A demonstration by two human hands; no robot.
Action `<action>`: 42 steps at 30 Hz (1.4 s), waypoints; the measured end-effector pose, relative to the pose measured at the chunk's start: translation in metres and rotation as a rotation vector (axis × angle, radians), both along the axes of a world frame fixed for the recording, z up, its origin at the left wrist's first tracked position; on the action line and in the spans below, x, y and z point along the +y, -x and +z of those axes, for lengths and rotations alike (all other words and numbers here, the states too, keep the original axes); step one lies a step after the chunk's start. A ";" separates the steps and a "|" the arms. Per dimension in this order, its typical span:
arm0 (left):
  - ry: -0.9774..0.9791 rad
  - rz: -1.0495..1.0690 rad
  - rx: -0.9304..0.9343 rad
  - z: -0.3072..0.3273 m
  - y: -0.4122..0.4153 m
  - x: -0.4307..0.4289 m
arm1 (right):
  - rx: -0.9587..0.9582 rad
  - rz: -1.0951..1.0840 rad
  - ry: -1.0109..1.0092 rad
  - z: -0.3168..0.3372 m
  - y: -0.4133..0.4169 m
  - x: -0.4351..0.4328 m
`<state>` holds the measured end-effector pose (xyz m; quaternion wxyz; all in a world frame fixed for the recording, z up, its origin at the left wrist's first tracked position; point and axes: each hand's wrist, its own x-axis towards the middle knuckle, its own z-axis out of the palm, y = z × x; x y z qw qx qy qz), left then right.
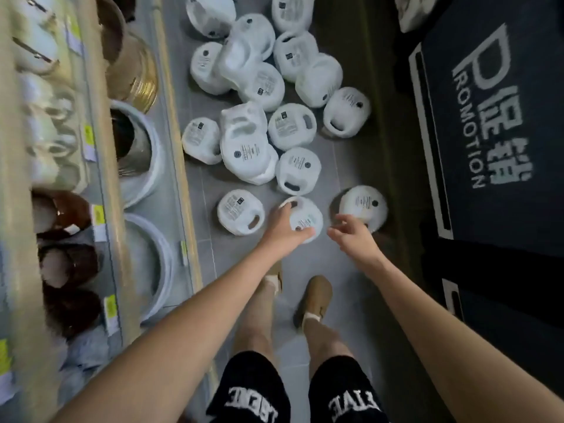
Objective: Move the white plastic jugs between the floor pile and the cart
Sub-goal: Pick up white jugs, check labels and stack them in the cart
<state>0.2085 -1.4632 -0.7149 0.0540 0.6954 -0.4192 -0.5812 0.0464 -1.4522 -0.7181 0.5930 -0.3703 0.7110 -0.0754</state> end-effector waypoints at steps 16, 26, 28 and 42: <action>-0.154 -0.068 -0.114 -0.383 -0.008 -0.060 | -0.004 -0.379 -0.159 -0.374 -0.011 -0.031; -0.146 -0.158 -0.160 -0.485 -0.024 -0.053 | -0.225 -0.477 -0.193 -0.486 0.001 0.005; -0.139 -0.149 -0.130 -0.493 -0.027 -0.053 | -0.262 -0.521 -0.199 -0.493 0.000 0.010; -0.162 -0.008 0.007 -0.404 -0.032 -0.034 | -0.271 -0.421 -0.211 -0.395 0.010 0.000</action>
